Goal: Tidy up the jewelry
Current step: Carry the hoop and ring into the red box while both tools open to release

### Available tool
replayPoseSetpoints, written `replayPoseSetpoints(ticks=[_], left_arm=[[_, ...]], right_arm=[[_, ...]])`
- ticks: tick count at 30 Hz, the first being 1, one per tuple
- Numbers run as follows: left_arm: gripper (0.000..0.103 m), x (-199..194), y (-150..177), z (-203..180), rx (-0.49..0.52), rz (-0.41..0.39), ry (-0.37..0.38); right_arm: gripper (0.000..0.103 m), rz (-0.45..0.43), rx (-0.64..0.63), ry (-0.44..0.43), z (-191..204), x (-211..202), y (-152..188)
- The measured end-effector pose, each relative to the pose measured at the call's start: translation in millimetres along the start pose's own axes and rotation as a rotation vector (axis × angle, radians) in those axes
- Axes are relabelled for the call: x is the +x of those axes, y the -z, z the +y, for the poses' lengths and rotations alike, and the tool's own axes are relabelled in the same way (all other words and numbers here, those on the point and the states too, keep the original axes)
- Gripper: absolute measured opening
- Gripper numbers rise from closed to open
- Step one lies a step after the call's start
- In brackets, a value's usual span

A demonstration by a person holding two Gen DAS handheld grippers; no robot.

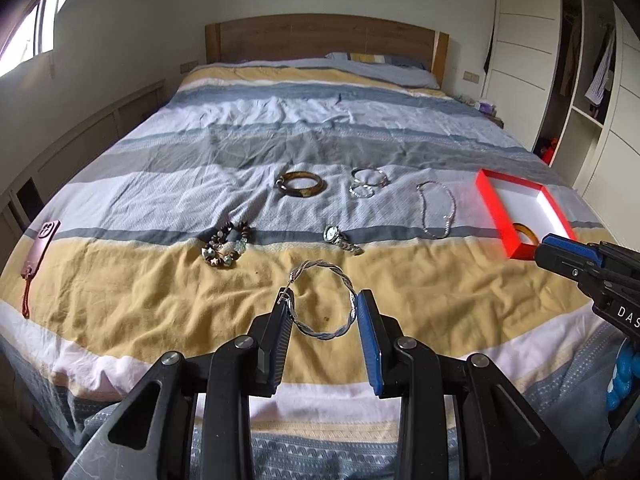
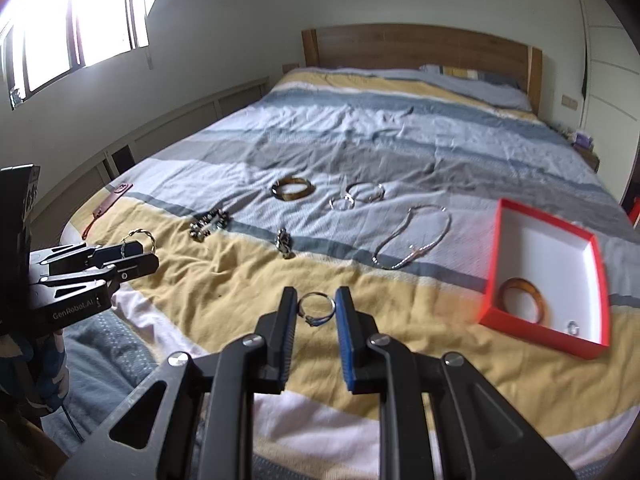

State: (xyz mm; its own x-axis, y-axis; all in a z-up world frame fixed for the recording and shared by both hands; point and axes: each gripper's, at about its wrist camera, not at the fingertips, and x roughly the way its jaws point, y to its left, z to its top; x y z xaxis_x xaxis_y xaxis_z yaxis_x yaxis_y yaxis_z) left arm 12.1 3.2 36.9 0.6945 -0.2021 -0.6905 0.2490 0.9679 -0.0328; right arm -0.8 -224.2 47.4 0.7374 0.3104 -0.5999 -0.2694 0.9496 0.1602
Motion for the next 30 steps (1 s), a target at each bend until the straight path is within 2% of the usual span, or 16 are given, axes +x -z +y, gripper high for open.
replayPoseSetpoints(ticks=[7,15,20,30], left_arm=[[0.032,-28,-9,-15,0.026,-0.052,0.016],[0.032,-41,-41,-53,0.1,-0.102,0.043],[0.032,-32,-66,-89,0.15,-0.104,0.075],[0.032,11,-117,-162,0.257,-0.099,0.135]], right_arm=[[0.018,-0.06,0.002,0.021,2,-36,0],[0.018,-0.109,0.051,0.093,-27,-66,1],[0.018,-0.129,0.074,0.149,-57,-79,-6],[0.018,-0.153,0.141,0.258,-137,-92,-24]])
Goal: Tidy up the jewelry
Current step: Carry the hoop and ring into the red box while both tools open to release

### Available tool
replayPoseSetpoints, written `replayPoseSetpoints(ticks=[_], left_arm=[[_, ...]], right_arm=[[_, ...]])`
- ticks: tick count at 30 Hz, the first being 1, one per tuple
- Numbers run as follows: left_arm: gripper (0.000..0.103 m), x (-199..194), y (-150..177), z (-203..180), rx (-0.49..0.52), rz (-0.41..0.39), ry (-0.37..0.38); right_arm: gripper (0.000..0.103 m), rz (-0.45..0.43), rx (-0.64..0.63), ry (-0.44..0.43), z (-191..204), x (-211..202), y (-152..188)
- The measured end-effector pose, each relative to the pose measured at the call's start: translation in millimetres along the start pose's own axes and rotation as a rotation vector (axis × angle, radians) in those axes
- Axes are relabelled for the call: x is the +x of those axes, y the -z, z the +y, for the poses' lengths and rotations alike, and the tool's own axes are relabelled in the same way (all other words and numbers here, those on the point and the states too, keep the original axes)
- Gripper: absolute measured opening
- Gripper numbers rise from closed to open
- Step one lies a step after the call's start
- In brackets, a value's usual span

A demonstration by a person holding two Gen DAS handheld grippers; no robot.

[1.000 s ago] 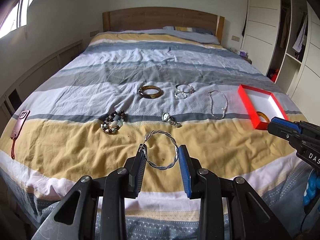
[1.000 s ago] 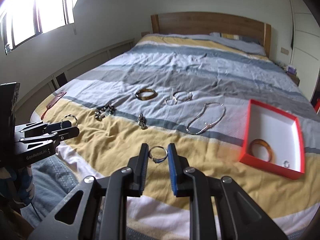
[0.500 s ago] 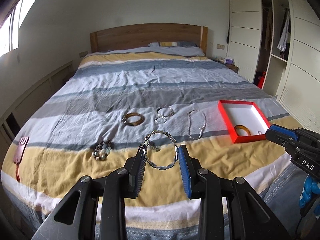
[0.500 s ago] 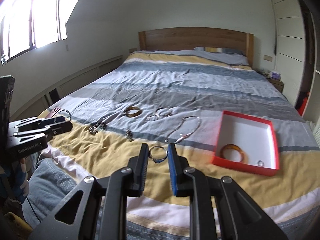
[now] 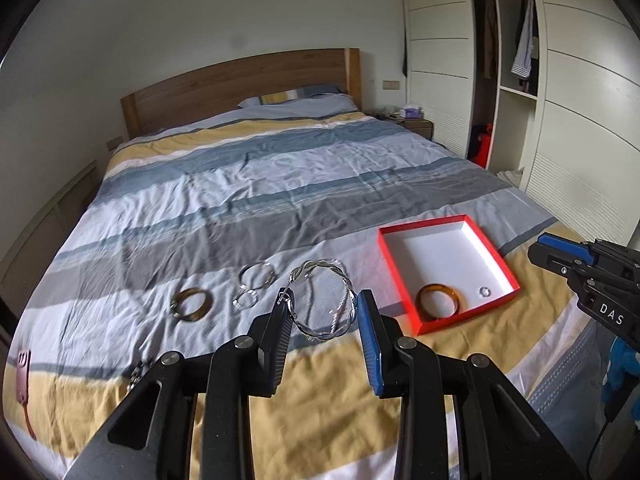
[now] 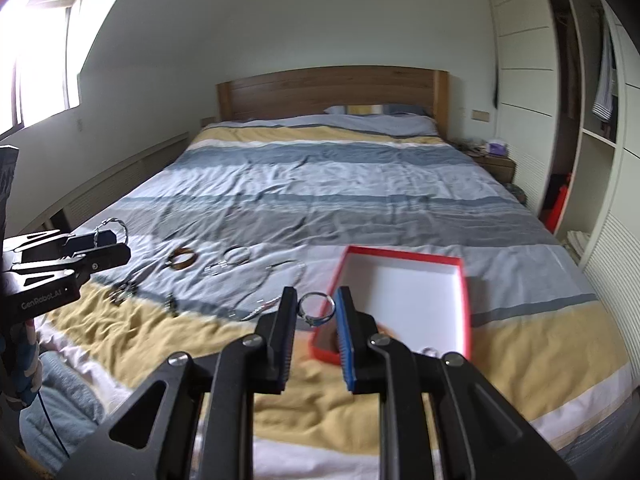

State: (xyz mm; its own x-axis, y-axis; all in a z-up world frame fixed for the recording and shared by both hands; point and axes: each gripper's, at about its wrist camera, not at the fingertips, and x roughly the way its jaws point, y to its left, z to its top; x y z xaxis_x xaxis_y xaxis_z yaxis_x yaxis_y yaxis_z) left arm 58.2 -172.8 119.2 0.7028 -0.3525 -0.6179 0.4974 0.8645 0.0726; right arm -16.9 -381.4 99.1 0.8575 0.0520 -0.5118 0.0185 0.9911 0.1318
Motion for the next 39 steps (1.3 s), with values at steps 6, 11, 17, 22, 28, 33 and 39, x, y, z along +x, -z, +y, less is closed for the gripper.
replayPoseSetpoints(ticks=[6,11,17,22,28,33,39], left_arm=[[0.032,48,-22,-29,0.043,0.036,0.031],[0.032,99,-32,-51,0.072,0.094,0.053],[0.032,164,-43,-74,0.102,0.162,0.073],[0.032,215,-54,-86,0.101,0.214,0.105],[0.032,269,-61,-101,0.12,0.267,0.162],[0.032,301,-57,-118,0.159,0.312,0.212],[0.032,331,-48,-133,0.211,0.34,0.241]], right_arm=[[0.018,0.025,0.028,0.041,-44,28,-7],[0.018,0.062,0.046,0.054,-78,64,-8],[0.018,0.116,0.069,0.062,-113,112,-8],[0.018,0.171,0.055,0.056,-141,157,-11],[0.018,0.237,0.028,0.016,-166,204,-12],[0.018,0.313,-0.012,-0.015,-178,239,-10],[0.018,0.376,-0.066,-0.018,-186,266,-2]])
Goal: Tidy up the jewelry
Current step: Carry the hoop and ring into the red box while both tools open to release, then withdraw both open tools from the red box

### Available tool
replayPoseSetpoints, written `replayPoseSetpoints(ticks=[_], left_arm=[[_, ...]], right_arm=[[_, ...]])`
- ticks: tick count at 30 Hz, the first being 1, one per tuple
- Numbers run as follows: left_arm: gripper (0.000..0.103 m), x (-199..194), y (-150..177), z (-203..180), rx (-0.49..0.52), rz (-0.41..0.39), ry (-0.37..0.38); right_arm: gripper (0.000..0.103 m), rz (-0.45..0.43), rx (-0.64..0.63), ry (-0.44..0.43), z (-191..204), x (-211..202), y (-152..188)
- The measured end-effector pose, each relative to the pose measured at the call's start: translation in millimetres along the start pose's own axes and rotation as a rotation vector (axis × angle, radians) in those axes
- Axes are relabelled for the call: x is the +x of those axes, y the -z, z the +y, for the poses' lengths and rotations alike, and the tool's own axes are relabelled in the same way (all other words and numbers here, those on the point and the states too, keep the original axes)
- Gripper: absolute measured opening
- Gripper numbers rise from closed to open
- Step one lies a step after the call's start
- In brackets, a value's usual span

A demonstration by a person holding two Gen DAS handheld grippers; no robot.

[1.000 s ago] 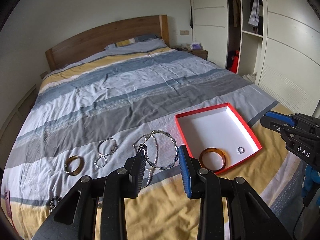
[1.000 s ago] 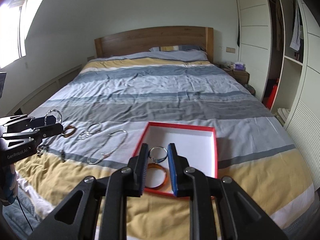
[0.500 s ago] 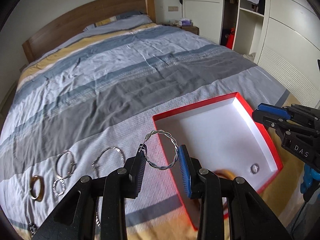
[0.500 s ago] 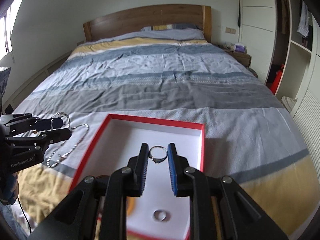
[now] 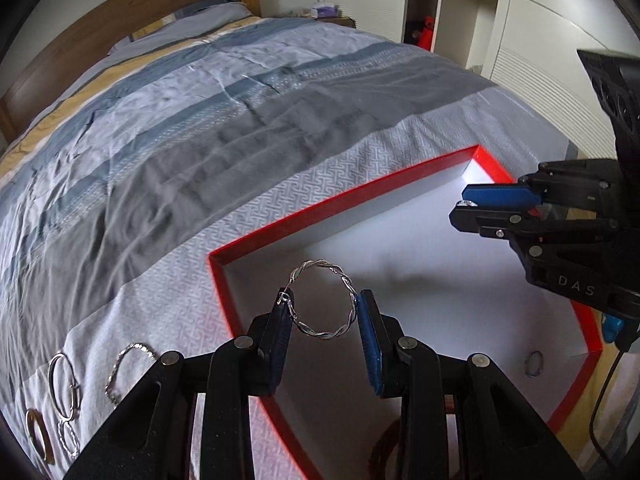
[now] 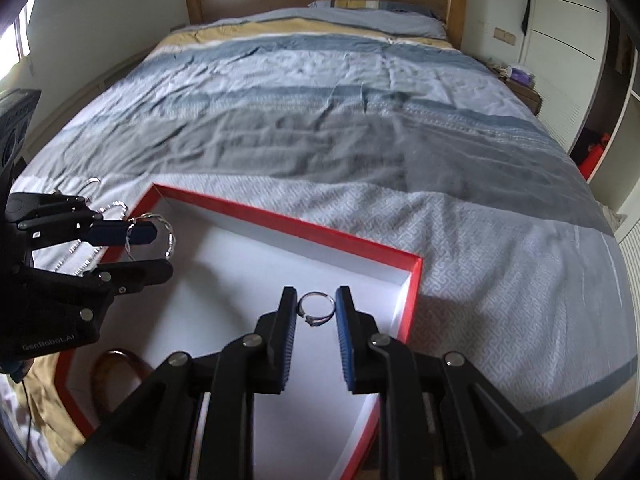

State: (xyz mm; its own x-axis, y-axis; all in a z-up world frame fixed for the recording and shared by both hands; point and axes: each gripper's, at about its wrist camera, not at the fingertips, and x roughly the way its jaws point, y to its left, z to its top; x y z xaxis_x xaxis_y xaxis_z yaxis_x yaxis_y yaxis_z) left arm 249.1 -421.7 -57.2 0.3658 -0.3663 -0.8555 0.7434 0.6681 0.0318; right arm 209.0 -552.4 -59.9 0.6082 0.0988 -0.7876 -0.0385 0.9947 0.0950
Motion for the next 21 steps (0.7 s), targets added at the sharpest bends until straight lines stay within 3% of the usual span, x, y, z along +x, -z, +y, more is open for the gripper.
replayPoseSetpoints(ticks=[4,15,17,21], left_arm=[[0.033,15,1,-7,0.044,0.007,-0.009],[0.035,17,1,-1,0.018,0.013,0.02],[0.052,9,3,0,0.017,0.003,0.013],[0.058,-19,9,6,-0.008,-0.022,0.015]], right_arm=[[0.018,0.016,-0.043,0.006,-1,8,3],[0.02,0.059,-0.177,0.051,17,15,7],[0.021,0.056,-0.17,0.054,18,8,7],[0.024,0.031,-0.143,0.061,15,-16,8]])
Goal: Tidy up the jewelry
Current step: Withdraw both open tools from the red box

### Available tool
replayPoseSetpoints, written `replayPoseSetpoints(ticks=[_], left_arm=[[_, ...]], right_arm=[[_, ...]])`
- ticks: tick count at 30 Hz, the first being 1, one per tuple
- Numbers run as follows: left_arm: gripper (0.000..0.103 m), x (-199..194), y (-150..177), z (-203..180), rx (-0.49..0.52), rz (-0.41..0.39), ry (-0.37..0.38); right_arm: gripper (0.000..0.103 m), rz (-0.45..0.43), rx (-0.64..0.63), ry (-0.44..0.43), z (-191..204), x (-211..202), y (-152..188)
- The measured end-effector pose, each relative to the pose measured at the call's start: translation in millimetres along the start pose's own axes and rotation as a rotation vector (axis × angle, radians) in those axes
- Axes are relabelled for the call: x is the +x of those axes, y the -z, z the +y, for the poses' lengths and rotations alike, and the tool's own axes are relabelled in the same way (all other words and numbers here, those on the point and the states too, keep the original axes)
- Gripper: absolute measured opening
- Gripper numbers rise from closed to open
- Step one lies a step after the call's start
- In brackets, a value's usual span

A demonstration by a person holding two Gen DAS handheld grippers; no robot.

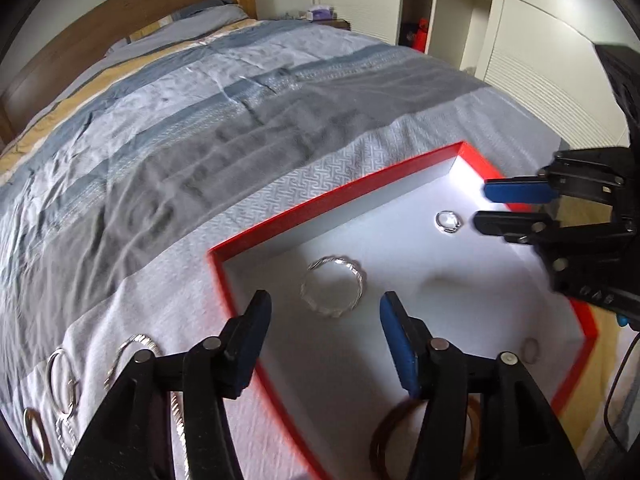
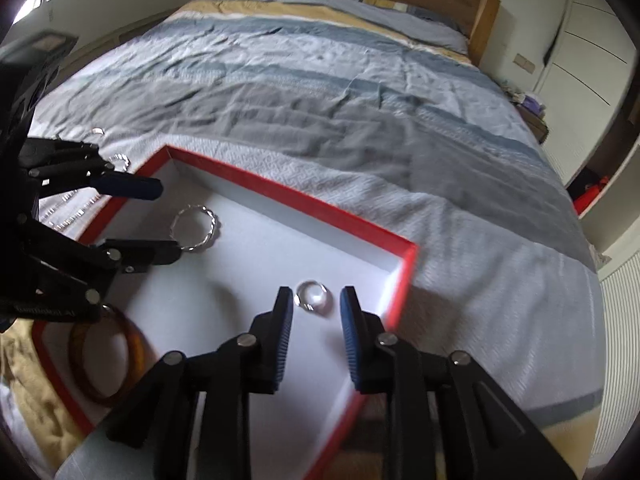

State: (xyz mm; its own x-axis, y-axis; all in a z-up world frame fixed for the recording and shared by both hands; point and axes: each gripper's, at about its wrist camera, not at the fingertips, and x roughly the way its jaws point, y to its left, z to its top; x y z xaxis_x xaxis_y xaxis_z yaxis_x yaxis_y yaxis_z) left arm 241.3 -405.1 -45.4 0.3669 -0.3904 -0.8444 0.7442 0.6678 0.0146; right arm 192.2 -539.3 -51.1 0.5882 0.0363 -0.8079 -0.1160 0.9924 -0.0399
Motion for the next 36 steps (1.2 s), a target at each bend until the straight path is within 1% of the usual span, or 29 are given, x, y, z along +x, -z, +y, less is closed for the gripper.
replayPoseSetpoints(ticks=[4,8,11,15,19,23,29,34,36], left_arm=[[0.061,-39,8,5,-0.021,-0.028,-0.018],[0.062,-85,22,4,-0.034,-0.056,-0.077],[0.064,-120,37,5,-0.057,-0.069,-0.123],[0.065,-163,66,8,-0.097,-0.087,-0.18],[0.069,-201,93,12,-0.13,-0.11,-0.24],[0.076,-234,117,14,-0.14,-0.14,-0.299],[0.085,-286,159,14,-0.173,-0.194,-0.366],[0.086,-312,198,13,-0.219,-0.203,-0.402],[0.086,-323,216,12,-0.246,-0.214,-0.41]], right_arm=[[0.024,-0.037,0.06,0.015,-3,-41,11],[0.025,-0.066,0.117,0.024,2,-78,28],[0.026,-0.088,0.149,0.021,14,-107,45],[0.033,-0.123,0.188,0.018,34,-147,66],[0.034,-0.142,0.21,0.032,49,-179,82],[0.034,-0.177,0.247,0.045,56,-210,96],[0.034,-0.222,0.308,0.061,62,-249,115],[0.035,-0.228,0.31,0.055,79,-265,125],[0.04,-0.233,0.305,0.046,90,-271,127]])
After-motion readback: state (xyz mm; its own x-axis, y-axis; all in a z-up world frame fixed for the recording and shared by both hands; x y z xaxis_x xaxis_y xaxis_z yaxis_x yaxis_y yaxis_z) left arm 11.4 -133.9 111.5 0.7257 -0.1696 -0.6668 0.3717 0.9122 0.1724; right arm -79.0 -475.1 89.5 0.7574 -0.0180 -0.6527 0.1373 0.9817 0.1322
